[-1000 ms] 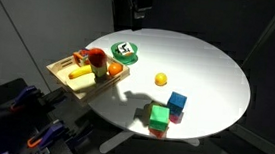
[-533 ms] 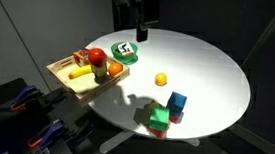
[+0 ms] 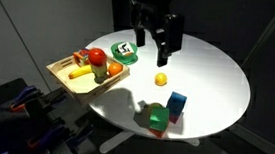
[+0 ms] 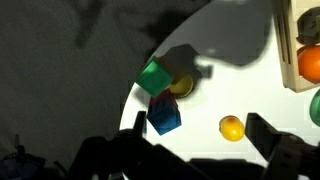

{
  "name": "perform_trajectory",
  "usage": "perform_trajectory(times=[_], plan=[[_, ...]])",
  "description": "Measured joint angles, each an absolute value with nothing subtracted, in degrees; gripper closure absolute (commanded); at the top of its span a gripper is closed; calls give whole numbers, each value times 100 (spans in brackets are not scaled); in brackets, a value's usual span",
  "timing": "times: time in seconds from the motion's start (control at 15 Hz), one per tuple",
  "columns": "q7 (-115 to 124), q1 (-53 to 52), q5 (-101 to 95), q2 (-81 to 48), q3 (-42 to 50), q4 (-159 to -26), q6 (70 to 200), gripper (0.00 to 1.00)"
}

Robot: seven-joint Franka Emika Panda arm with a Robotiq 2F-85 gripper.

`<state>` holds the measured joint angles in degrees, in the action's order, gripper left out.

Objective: Put the green block in the box

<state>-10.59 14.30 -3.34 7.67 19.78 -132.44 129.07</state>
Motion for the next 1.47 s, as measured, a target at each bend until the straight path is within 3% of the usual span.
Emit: perform_trajectory(times=[1.47], plan=[[-1949, 1908, 263, -1292, 1915, -12210, 13164, 0]])
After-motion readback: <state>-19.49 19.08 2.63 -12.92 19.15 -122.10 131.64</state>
